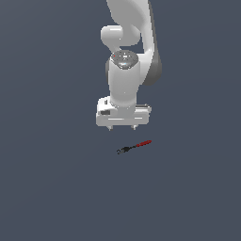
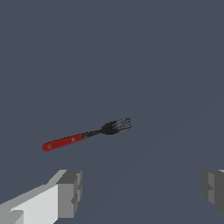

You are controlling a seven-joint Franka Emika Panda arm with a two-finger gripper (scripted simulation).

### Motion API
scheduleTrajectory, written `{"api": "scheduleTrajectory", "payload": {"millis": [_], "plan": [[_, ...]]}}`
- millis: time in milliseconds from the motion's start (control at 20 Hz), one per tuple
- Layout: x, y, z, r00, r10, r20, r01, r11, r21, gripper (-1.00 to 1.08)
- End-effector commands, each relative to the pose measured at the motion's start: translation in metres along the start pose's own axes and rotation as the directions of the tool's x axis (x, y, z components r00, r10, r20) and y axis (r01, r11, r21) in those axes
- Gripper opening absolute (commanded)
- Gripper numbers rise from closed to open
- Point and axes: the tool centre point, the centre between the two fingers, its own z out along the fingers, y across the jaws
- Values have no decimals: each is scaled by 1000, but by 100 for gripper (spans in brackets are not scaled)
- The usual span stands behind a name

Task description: Pick up the object and move it to a goal position.

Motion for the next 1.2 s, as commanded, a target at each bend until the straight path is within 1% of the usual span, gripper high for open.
{"api": "scheduleTrajectory", "payload": {"millis": [0,400,700,900,1150], "plan": [[0,0,0,1000,0,0,0,1000,0,100],[-5,8,9,1000,-13,24,12,1000,5,100],[-5,9,9,999,-19,27,19,1000,5,100],[-5,7,10,1000,0,26,0,1000,6,100],[-4,4,15,998,52,28,-53,999,7,100]]}}
